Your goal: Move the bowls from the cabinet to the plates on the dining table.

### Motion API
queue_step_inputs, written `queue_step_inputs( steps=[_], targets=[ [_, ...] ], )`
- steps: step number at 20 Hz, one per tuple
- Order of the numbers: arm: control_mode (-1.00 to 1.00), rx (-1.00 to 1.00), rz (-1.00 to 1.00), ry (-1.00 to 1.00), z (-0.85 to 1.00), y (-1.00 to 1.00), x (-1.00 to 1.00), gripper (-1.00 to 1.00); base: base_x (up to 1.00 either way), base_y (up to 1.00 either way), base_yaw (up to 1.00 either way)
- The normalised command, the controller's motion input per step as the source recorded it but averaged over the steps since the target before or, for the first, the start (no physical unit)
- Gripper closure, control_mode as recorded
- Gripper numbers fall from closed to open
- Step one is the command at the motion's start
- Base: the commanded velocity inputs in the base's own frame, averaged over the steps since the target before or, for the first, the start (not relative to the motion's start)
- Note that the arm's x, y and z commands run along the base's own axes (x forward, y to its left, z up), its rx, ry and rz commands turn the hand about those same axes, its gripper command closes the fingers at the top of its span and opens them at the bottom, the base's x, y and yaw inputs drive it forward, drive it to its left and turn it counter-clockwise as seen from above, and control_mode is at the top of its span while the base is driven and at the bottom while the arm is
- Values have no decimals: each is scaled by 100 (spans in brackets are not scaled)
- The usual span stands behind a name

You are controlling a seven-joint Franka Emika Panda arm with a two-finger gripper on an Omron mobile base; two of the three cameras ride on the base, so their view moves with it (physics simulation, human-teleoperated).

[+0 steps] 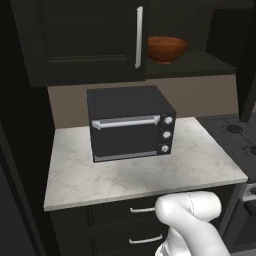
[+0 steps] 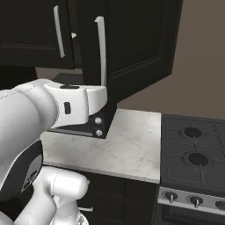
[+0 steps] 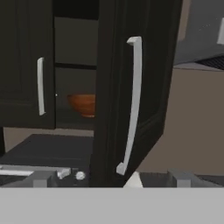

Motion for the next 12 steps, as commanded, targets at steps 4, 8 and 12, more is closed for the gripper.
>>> queue_step_inputs(
  steps=[4, 8, 12],
  targets=[
    [-100, -2, -16, -6, 0, 59, -16, -100, 0, 0, 0],
    [-100, -3, -19, -8, 0, 68, -3, -100, 0, 0, 0],
    [-100, -4, -25, -5, 0, 62, 11, -100, 0, 0, 0]
  ],
)
